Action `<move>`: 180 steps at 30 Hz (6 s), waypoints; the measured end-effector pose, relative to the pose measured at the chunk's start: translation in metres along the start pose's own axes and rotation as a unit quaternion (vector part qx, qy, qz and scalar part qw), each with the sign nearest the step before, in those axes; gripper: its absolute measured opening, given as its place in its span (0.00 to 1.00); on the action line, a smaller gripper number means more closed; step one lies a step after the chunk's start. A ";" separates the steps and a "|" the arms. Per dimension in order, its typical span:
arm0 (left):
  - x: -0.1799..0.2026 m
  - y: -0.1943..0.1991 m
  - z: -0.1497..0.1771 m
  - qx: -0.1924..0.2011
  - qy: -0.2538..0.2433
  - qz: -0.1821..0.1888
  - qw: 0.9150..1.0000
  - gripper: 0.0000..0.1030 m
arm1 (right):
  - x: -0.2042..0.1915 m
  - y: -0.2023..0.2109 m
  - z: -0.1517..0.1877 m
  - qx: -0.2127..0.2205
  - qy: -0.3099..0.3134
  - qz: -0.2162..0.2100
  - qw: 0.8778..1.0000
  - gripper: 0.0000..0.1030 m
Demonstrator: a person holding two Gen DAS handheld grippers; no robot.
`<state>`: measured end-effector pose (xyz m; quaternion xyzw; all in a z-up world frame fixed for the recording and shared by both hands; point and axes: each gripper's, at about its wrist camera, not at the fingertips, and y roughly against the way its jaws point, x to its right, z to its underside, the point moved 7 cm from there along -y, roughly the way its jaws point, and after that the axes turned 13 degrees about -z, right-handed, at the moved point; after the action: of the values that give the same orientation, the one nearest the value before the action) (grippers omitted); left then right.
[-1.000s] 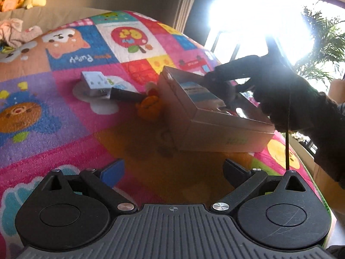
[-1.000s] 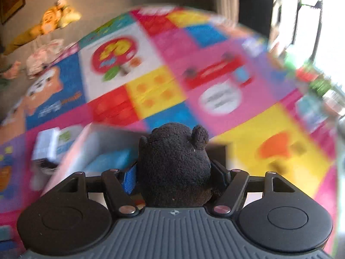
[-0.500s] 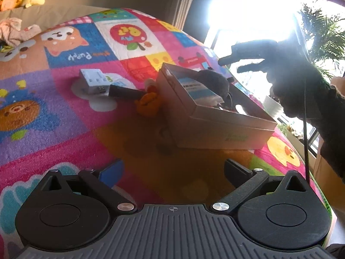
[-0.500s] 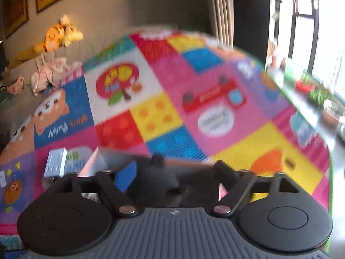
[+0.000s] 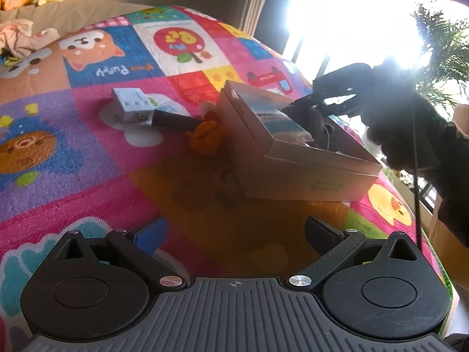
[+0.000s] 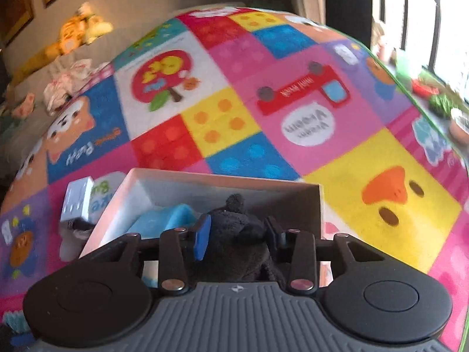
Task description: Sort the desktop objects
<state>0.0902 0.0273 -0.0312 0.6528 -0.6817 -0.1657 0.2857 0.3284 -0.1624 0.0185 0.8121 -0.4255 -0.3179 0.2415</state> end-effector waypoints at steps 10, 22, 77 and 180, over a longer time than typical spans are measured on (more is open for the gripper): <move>-0.028 0.005 -0.015 0.041 0.017 -0.088 0.995 0.99 | -0.086 0.028 -0.014 -0.001 0.071 -0.068 0.995 0.46; -0.046 0.006 -0.017 0.052 0.068 -0.090 0.992 1.00 | -0.151 -0.116 -0.032 -0.137 0.177 0.053 0.973 0.23; -0.005 0.029 0.011 0.032 -0.060 -0.103 0.992 1.00 | -0.143 0.030 0.140 -0.069 0.111 -0.158 0.979 0.10; 0.033 0.008 -0.017 0.014 -0.117 -0.087 0.989 0.92 | -0.028 0.135 0.045 0.155 0.060 -0.045 0.985 0.45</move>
<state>0.0942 -0.0024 -0.0071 0.6897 -0.6534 -0.2551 0.1796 0.2110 -0.2145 0.0865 0.8756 -0.4175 -0.2095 0.1229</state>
